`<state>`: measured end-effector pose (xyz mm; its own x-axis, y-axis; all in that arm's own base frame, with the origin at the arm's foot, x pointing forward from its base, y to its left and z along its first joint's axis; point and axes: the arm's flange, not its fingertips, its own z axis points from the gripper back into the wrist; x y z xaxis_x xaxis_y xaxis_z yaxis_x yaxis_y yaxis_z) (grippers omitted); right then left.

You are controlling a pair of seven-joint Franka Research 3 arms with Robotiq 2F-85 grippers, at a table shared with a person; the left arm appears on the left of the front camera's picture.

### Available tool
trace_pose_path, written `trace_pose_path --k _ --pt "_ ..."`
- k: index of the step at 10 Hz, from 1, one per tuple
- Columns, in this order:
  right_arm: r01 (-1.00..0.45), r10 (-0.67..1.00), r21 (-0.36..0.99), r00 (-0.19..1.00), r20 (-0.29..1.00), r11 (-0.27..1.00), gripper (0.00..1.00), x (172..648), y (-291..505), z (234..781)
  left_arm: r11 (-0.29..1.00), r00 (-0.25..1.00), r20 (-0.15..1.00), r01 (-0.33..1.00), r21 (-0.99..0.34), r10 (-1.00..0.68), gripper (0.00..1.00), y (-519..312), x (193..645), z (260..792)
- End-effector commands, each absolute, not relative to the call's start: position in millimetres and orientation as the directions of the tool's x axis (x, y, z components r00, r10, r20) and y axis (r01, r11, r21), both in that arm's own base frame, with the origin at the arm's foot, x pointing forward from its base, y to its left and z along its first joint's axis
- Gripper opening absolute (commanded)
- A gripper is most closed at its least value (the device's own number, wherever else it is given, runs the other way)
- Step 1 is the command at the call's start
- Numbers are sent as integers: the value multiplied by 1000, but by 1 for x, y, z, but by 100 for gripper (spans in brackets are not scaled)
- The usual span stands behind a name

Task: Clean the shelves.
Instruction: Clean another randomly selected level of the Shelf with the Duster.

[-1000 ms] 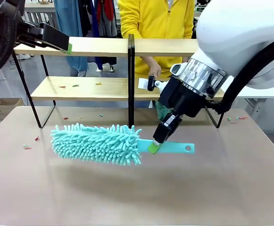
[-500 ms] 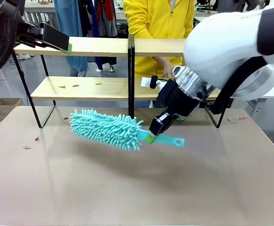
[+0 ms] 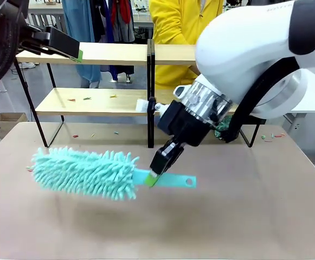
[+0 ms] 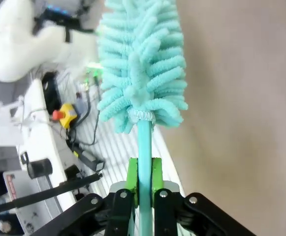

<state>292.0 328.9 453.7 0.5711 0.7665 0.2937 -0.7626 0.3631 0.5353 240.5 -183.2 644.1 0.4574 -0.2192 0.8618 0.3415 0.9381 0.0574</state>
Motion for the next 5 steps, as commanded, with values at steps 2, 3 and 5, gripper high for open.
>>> trace_pose_path --k 2,3,5 --pt "-785 845 595 429 319 174 12 275 348 468 939 457 863 338 58 -218 100 -182 239 642" --pt "-780 859 608 406 311 149 12 271 349 467 939 457 863 338 58 -218 100 -182 239 642" --pt "-768 855 619 423 301 163 12 276 346 464 939 457 863 338 58 -218 100 -182 239 642"
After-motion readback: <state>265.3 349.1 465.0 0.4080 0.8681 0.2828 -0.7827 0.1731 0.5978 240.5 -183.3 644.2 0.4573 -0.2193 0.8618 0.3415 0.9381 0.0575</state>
